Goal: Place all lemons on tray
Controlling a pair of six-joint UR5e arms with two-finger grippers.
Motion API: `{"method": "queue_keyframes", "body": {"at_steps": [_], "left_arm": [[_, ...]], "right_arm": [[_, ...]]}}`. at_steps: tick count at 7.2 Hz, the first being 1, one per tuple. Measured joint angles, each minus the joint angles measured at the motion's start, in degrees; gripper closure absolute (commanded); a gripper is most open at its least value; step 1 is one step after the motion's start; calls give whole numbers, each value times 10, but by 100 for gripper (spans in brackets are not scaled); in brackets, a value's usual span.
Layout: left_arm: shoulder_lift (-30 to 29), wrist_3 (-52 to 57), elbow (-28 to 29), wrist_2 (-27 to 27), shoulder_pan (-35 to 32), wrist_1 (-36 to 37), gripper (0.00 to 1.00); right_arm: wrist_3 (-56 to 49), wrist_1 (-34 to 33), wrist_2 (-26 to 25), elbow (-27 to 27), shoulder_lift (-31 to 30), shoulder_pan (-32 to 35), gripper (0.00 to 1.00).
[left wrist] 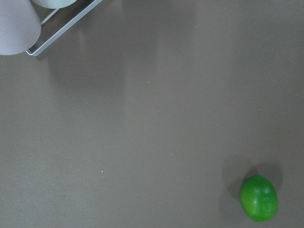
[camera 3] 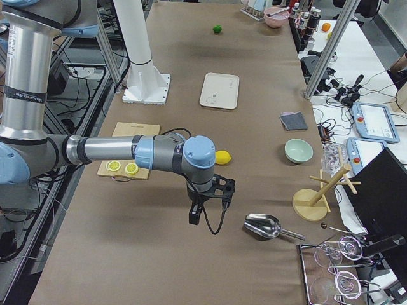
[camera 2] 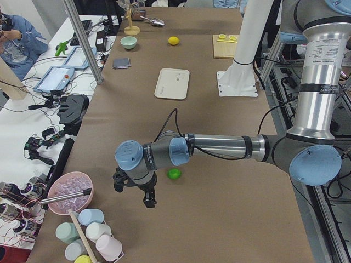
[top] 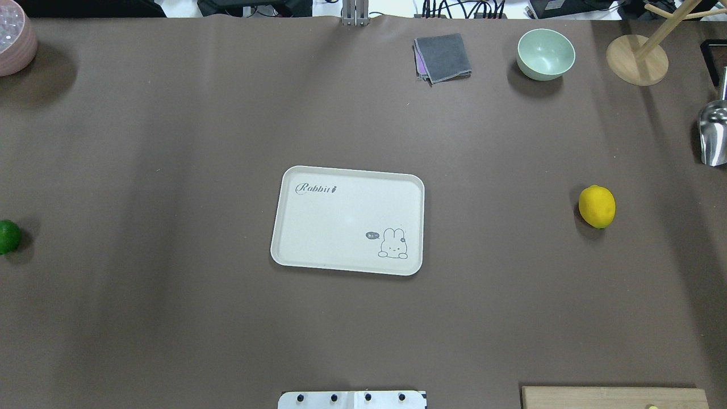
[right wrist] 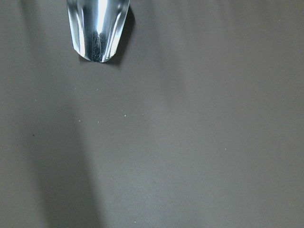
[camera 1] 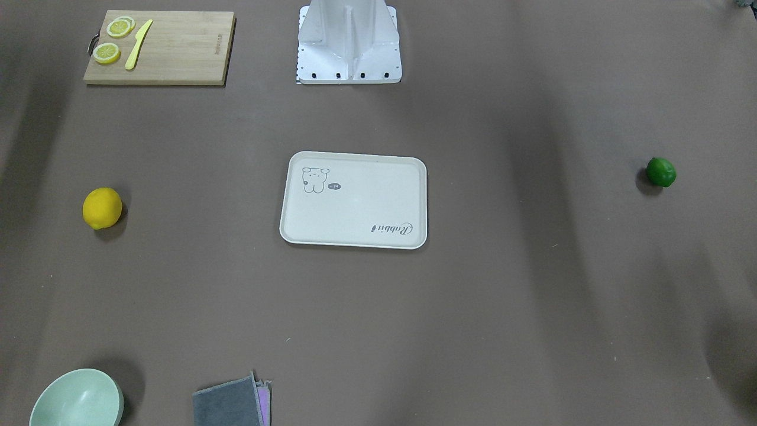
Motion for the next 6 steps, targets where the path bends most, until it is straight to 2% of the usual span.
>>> {"method": "queue_keyframes", "body": {"at_steps": [2,4,6], "left_arm": [[0,-3,3,0,2,-1,2],[8,-50,0,0,24,-27,2],[62,-170,-25,-2,73,-144,2]], "right_arm": [[1,0,0,4,0,0,0],[0,0,-1,16,-9,5,0],[0,-1,-1,20,-11,7,0]]}}
